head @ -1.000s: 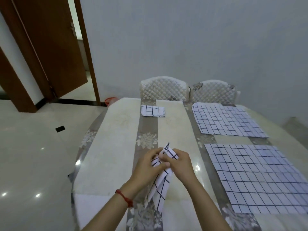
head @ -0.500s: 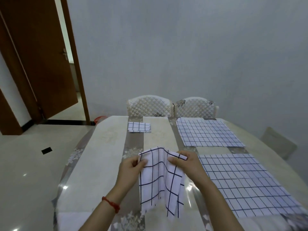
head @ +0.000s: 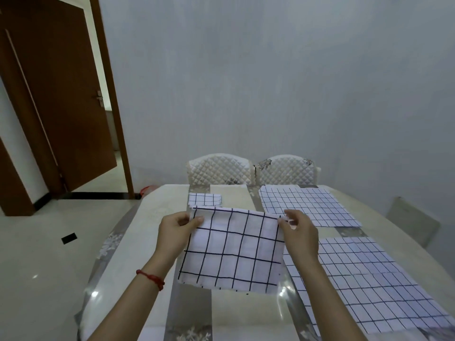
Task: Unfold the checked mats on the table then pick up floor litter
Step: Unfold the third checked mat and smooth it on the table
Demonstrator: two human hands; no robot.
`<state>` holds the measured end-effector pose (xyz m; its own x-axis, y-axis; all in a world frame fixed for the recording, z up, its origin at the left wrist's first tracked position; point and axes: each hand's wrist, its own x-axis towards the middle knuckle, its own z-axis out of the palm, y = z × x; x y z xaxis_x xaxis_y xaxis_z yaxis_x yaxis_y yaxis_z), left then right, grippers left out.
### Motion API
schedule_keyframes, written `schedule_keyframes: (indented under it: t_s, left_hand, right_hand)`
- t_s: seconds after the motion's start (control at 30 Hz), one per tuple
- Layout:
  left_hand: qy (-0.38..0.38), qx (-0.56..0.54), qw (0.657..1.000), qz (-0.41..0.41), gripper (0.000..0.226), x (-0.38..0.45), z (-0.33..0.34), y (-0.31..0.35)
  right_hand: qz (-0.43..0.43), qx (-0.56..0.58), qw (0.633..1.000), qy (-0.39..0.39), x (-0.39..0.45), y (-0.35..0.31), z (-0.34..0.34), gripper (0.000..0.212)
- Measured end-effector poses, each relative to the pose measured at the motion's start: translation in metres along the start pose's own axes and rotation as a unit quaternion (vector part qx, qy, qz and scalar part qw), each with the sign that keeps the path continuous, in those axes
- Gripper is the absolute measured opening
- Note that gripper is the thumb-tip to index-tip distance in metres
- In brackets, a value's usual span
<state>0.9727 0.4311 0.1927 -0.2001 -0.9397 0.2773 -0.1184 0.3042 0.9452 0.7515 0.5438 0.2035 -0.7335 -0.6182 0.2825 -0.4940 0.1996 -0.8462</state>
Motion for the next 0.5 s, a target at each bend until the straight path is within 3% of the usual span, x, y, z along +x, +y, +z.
schedule_keyframes:
  t_s: [0.07,0.23,0.4,0.5]
  left_hand:
    - [0.003,-0.013,1.000,-0.001,0.034,0.001,0.009,0.010]
    - [0.004,-0.045,0.999,-0.001,0.019,-0.003,0.035,0.027]
    - [0.004,-0.050,0.999,-0.004,0.029,-0.003,0.046,0.032]
    - [-0.036,-0.057,0.998,0.000,0.028,-0.003,0.043,0.034]
  right_hand:
    - [-0.054,-0.031,0.998,0.015,-0.004,-0.007,0.006,0.029]
    - [-0.159,0.016,0.981,-0.110,-0.031,-0.027,0.032,0.007]
    - [-0.184,0.009,0.982,-0.033,-0.049,-0.021,0.047,0.020]
    - [-0.183,0.012,0.982,-0.044,-0.044,-0.022,0.045,0.026]
